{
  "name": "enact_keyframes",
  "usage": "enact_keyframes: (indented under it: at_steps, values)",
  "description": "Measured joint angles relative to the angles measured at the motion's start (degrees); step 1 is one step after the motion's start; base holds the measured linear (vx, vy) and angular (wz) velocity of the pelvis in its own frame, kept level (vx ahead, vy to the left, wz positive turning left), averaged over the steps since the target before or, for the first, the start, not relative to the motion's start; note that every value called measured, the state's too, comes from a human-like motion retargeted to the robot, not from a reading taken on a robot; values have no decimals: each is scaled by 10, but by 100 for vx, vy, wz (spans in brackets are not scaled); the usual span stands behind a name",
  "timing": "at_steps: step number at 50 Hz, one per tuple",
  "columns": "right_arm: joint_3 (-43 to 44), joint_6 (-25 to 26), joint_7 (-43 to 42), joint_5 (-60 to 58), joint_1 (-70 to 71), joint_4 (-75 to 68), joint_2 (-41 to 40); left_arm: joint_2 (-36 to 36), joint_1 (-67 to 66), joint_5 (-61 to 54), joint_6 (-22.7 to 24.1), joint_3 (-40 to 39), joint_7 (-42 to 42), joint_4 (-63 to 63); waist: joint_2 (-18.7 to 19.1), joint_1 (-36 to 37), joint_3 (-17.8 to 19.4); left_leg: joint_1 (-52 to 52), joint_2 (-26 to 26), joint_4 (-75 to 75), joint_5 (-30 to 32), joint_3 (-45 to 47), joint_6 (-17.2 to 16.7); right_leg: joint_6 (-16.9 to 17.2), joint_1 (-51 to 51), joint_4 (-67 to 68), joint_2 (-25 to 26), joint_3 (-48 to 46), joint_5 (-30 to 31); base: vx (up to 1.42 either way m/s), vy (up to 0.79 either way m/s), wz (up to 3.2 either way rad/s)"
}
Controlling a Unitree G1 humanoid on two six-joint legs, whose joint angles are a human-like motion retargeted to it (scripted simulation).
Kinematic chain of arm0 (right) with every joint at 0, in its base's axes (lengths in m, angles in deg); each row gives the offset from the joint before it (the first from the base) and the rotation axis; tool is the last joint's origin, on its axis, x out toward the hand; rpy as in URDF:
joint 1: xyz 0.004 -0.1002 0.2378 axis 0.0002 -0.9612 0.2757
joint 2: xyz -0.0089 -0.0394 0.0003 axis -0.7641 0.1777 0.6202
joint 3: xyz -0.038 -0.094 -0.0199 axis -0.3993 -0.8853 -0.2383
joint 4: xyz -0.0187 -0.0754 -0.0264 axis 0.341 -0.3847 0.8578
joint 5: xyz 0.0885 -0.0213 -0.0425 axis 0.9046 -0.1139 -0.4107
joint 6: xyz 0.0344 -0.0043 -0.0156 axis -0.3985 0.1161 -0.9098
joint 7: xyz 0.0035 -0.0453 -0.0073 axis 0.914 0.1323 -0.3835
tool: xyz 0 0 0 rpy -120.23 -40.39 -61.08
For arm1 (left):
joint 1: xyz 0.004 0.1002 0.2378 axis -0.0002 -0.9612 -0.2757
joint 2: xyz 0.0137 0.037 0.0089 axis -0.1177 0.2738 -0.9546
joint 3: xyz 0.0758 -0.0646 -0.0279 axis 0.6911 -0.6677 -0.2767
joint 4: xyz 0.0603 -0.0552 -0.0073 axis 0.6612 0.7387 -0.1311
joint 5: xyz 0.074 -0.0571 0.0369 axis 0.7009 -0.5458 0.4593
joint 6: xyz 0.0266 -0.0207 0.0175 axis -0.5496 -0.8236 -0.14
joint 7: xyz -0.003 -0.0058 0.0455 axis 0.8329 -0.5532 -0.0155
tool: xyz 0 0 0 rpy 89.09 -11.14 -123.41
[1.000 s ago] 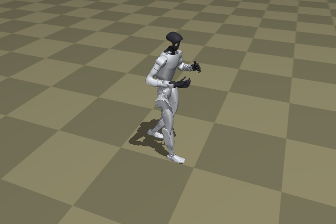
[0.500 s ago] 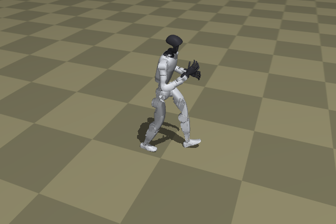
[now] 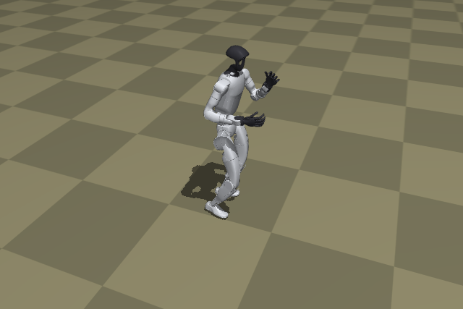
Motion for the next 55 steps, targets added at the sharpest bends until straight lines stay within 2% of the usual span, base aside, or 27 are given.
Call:
enact_keyframes:
  at_steps: [2, 3, 5, 7, 9, 10, 13, 15, 17, 19, 20, 22, 25, 27, 28, 30, 33, 36, 38, 40, 42, 45, 47, 50, 52, 55]
  values:
    - [-38, -11, -24, -12, 55, 14, -25, 8, -53, 9, -4, -13, -1, -14, 9, 45, -31, -10, 7, -55, 55, 18, -8, 4, 20, 6, 13, 20, 19, -65, -12, -103]
    - [-60, -18, -34, -8, 89, 20, -36, 17, -100, -51, 19, -20, 10, -30, 14, 62, -49, -13, 11, -92, 90, 24, -6, 9, 33, -6, 28, 36, 39, -65, -20, -90]
    - [-90, -22, -43, -1, 153, 32, -54, 20, -204, -145, 39, -40, 39, -50, 24, 86, -86, -23, 23, -158, 167, 29, 0, 21, 66, -48, 70, 78, 97, -67, -25, -59]
    - [-102, -23, -43, -9, 210, 48, -64, 11, -301, -201, 39, -56, 75, -49, 31, 109, -113, -40, 36, -205, 241, 34, -7, 31, 105, -110, 98, 110, 176, -70, -28, -30]
    - [-112, -26, -49, -23, 273, 63, -73, -9, -385, -230, 32, -69, 107, -36, 28, 133, -123, -55, 37, -237, 283, 37, -23, 38, 153, -199, 95, 122, 223, -74, -29, -17]
    - [-117, -29, -56, -30, 307, 70, -77, -20, -423, -241, 29, -73, 119, -27, 22, 143, -122, -62, 33, -246, 290, 35, -29, 42, 178, -252, 85, 124, 224, -79, -30, -3]
    - [-133, -38, -86, -40, 442, 81, -93, -42, -504, -284, 23, -83, 148, 15, -17, 157, -90, -108, 6, -172, 226, 35, -26, 57, 221, -383, 39, 129, 119, -87, -31, -9]
    - [-139, -41, -93, -44, 533, 78, -104, -37, -541, -307, 20, -104, 170, 43, -37, 155, -57, -147, 11, -38, 163, 57, -15, 43, 216, -410, 23, 132, 58, -89, -27, -45]
    - [-135, -41, -88, -53, 575, 70, -109, -17, -548, -307, 17, -129, 173, 60, -41, 140, -26, -165, 43, 104, 110, 81, 5, 10, 175, -364, 37, 142, 26, -85, -25, -47]
    - [-127, -38, -81, -75, 548, 64, -99, 4, -519, -280, 19, -135, 153, 62, -49, 109, -13, -164, 57, 194, 72, 86, 30, 1, 120, -308, 53, 142, 28, -78, -26, 20]
    - [-124, -37, -80, -88, 515, 63, -89, 14, -493, -260, 22, -129, 138, 58, -54, 90, -12, -158, 53, 221, 57, 81, 41, 5, 97, -295, 57, 136, 40, -71, -24, 94]
    - [-114, -35, -79, -100, 396, 64, -55, 27, -406, -207, 28, -99, 101, 50, -59, 51, -20, -123, 27, 212, 46, 61, 42, 22, 88, -334, 55, 109, 88, -66, -19, 141]
    - [-68, -22, -54, -63, 183, 47, -9, 35, -246, -139, 21, -63, 76, 45, -56, 9, -47, -43, -10, 122, 70, 36, 13, 39, 87, -419, 50, 67, 178, -67, -8, 149]
    - [-14, -7, -19, -36, 51, 33, 15, 37, -137, -95, 15, -52, 71, 52, -49, -11, -65, 9, -31, 44, 116, 5, -7, 52, 74, -458, 50, 40, 235, -75, 3, 132]
    - [10, -2, -2, -28, -8, 28, 27, 37, -88, -72, 15, -49, 67, 54, -45, -23, -69, 31, -38, 11, 138, -15, -15, 59, 66, -472, 51, 28, 257, -81, 7, 126]
    - [53, 1, 28, -14, -102, 27, 59, 40, 10, -28, 15, -39, 48, 62, -34, -49, -61, 76, -46, -62, 144, -57, -18, 72, 50, -488, 53, 13, 288, -88, 12, 125]
    - [90, -10, 40, 20, -171, 35, 115, 48, 140, 17, 20, -11, -17, 77, -13, -90, 1, 97, -32, -117, 53, -92, -18, 84, 22, -454, 54, 30, 257, -96, 18, 115]
    - [88, -26, 11, 30, -157, 30, 126, 46, 183, 60, 7, 2, -73, 95, 2, -95, 59, 47, -25, -54, -5, -94, 4, 77, -16, -326, 42, 25, 182, -91, 19, 50]
    - [77, -34, -15, 14, -110, 24, 102, 40, 133, 76, 0, -18, -74, 100, 14, -66, 75, 2, -16, 5, -8, -72, 11, 53, -38, -205, 28, -3, 128, -76, 13, -60]
    - [54, -46, -43, -17, -35, 16, 62, 23, 10, 78, 8, -53, -48, 91, 21, -25, 68, -21, -7, 11, 8, -41, 8, 29, -43, -105, 18, -16, 87, -64, 6, -131]
    - [24, -52, -79, -31, 60, 11, 10, -3, -159, -7, 28, -84, -28, 72, 20, 11, 49, -14, -4, -46, 42, -14, 7, 26, -16, -72, 22, -5, 73, -58, -2, -149]
    - [-10, -61, -120, -38, 204, 6, -64, -47, -426, -112, 39, -131, 18, 67, 23, 59, 8, -11, 4, -137, 115, 16, 11, 41, 46, -100, 43, 26, 80, -60, -14, -129]
    - [-32, -75, -145, -44, 302, -3, -100, -86, -586, -162, 44, -167, 70, 55, 25, 96, -18, -27, 14, -172, 167, 38, 15, 46, 81, -130, 56, 59, 107, -68, -23, -119]
    - [-68, -100, -194, -63, 454, -18, -126, -137, -769, -244, 53, -212, 137, 22, 22, 151, -36, -73, 28, -166, 219, 75, 19, 42, 127, -166, 54, 110, 149, -76, -29, -95]
    - [-87, -103, -224, -86, 556, -25, -124, -158, -812, -268, 53, -228, 148, 10, 10, 171, -26, -118, 24, -131, 223, 90, 33, 45, 154, -227, 34, 128, 108, -85, -33, -26]
    - [-96, -99, -240, -129, 684, -29, -110, -154, -774, -217, 52, -243, 146, 17, -7, 174, 8, -198, 35, -2, 156, 113, 37, 51, 182, -329, 12, 119, 17, -84, -29, 20]
